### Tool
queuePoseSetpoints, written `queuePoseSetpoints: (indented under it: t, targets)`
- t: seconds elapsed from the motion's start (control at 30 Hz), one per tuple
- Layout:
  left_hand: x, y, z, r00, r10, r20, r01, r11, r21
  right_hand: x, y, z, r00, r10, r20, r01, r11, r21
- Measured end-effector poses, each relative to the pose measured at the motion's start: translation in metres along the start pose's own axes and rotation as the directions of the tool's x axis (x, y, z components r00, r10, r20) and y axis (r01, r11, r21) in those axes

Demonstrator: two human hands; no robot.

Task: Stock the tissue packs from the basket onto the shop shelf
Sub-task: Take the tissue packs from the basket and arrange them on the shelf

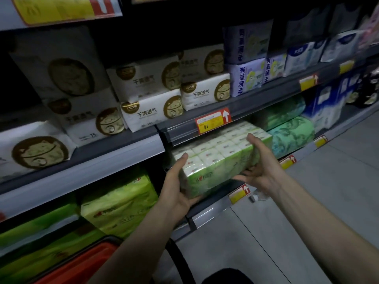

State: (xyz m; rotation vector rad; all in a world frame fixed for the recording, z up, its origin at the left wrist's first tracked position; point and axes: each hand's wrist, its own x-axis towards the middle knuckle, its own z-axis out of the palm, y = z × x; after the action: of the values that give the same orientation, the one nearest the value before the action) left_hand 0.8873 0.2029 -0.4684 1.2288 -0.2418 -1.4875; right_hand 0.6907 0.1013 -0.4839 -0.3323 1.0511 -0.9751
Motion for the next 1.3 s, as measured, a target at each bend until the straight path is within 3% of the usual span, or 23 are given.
queuePoseSetpoints:
  t: [0.1, 0.2, 0.3, 0.37, 0.47, 0.6, 0.73, 0.93, 1.1, 1.3]
  targets:
    - [-0.001, -0.006, -0.011, 1.000, 0.001, -0.019, -0.003, 0.996, -0.092, 0.008, 0.016, -0.007, 0.997, -0.051, 0.063, 0.046, 0.996, 0.074]
    - [0.000, -0.022, -0.030, 0.999, 0.008, -0.048, -0.017, 0.982, -0.189, 0.016, 0.039, -0.024, 0.988, -0.112, 0.102, 0.074, 0.944, 0.322]
    - [-0.006, -0.043, -0.042, 0.995, -0.100, -0.016, 0.090, 0.945, -0.316, 0.021, 0.065, -0.030, 0.989, -0.128, 0.076, 0.074, 0.867, 0.492]
    - [-0.012, -0.056, -0.045, 0.988, -0.158, -0.001, 0.146, 0.920, -0.363, 0.025, 0.079, -0.025, 0.991, -0.133, 0.031, 0.105, 0.887, 0.450]
    - [-0.018, -0.065, -0.042, 0.979, -0.204, 0.015, 0.199, 0.935, -0.294, 0.026, 0.088, -0.014, 0.982, -0.184, -0.034, 0.185, 0.936, 0.300]
    - [-0.010, -0.061, -0.035, 0.985, -0.173, -0.024, 0.163, 0.962, -0.218, 0.030, 0.090, -0.007, 0.942, -0.284, -0.179, 0.309, 0.941, 0.138]
    - [-0.004, -0.061, -0.031, 0.980, -0.186, -0.067, 0.183, 0.982, -0.051, 0.026, 0.087, -0.006, 0.909, -0.346, -0.233, 0.382, 0.915, 0.132]
    - [0.022, -0.056, -0.032, 0.983, 0.105, -0.151, -0.089, 0.990, 0.113, 0.028, 0.078, -0.001, 0.919, -0.346, -0.187, 0.374, 0.917, 0.141]
    - [0.048, -0.045, -0.027, 0.963, 0.210, -0.171, -0.186, 0.971, 0.150, 0.045, 0.068, 0.016, 0.930, -0.349, -0.111, 0.365, 0.910, 0.198]
    - [0.088, -0.026, -0.026, 0.861, 0.432, -0.269, -0.322, 0.871, 0.371, 0.066, 0.049, 0.043, 0.957, -0.276, -0.089, 0.288, 0.941, 0.178]
